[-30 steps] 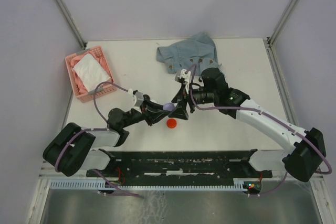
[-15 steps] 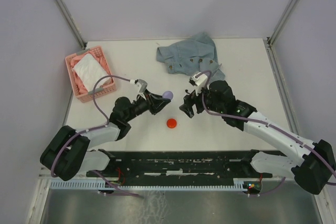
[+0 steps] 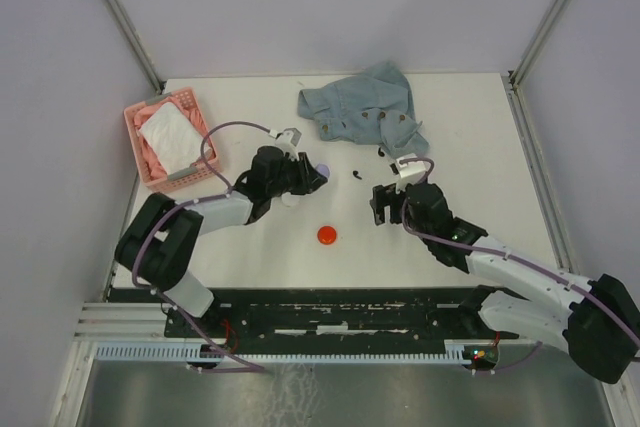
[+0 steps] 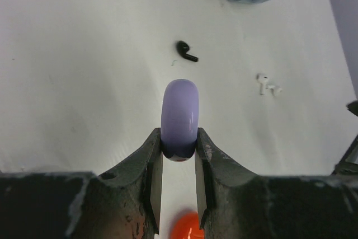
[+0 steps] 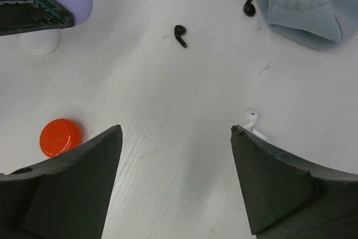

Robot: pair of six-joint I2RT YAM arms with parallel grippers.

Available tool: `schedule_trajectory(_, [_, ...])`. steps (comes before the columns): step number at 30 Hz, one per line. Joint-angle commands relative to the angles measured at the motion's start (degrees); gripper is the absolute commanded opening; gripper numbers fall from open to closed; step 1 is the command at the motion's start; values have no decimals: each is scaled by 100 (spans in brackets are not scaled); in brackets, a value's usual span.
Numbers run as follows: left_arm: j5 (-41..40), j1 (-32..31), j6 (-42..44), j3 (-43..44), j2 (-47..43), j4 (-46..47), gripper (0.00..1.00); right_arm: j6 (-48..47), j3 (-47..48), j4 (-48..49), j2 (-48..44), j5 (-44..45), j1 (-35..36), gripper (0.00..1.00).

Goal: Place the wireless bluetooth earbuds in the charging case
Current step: Place the charging case at the center of the board.

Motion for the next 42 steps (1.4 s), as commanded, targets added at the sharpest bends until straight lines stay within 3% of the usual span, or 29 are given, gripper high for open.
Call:
schedule_trajectory(1, [-236,121,-285,696,573,-909,10,181,-106,582,-194,855,-6,87])
schedule_trajectory(8, [-31,165,-480,1120,1339,-1270,17,200,-241,687,-254,1217,-10,87])
schedule_trajectory(18, [106,165,-637,1145,1581,-1343,34,194,-185,574,-241,1296,-11,88])
schedule_trajectory(24, [-377,160,-455,1129,1195,-1756,47,184,-184,574,-232,1326,-8,88])
schedule_trajectory(42, [-2024,161,147,862,-688,-3767,64,147,-105,480,-158,1170,-11,88])
